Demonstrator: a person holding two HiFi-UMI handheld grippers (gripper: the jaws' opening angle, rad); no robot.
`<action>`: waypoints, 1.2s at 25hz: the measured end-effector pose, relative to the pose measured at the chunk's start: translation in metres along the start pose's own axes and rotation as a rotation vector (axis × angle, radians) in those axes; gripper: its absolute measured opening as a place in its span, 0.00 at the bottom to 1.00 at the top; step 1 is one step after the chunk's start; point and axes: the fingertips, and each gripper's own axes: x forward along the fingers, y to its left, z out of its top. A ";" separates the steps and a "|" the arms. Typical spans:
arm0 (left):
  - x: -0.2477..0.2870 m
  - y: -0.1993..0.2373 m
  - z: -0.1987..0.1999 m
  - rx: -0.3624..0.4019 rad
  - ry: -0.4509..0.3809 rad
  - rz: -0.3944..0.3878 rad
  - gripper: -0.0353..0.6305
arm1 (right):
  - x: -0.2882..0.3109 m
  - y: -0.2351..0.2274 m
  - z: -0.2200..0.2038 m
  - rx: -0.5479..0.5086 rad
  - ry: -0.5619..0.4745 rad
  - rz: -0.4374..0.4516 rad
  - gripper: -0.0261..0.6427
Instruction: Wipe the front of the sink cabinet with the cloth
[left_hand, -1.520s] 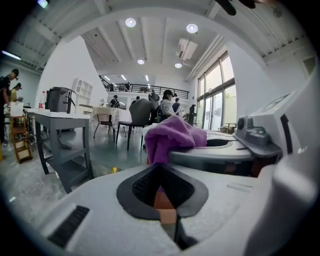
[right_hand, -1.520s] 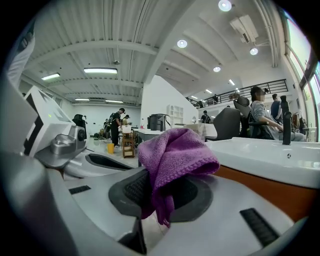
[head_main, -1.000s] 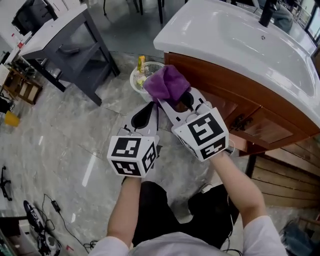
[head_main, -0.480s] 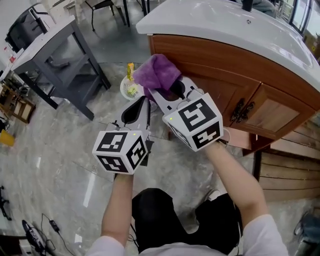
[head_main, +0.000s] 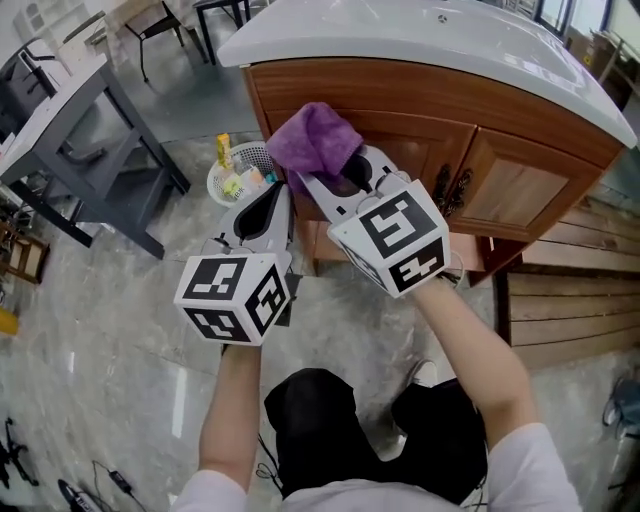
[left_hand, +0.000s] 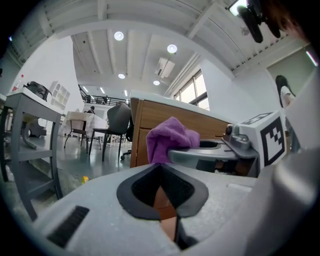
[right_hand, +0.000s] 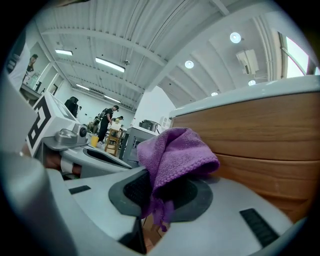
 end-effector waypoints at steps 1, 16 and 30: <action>0.002 -0.004 0.000 -0.001 0.000 -0.011 0.06 | -0.004 -0.004 -0.001 -0.001 0.005 -0.013 0.15; 0.049 -0.092 0.002 -0.003 0.003 -0.189 0.06 | -0.089 -0.068 -0.024 0.015 0.072 -0.192 0.15; 0.084 -0.170 0.005 0.029 0.011 -0.347 0.06 | -0.168 -0.124 -0.032 0.060 0.095 -0.356 0.15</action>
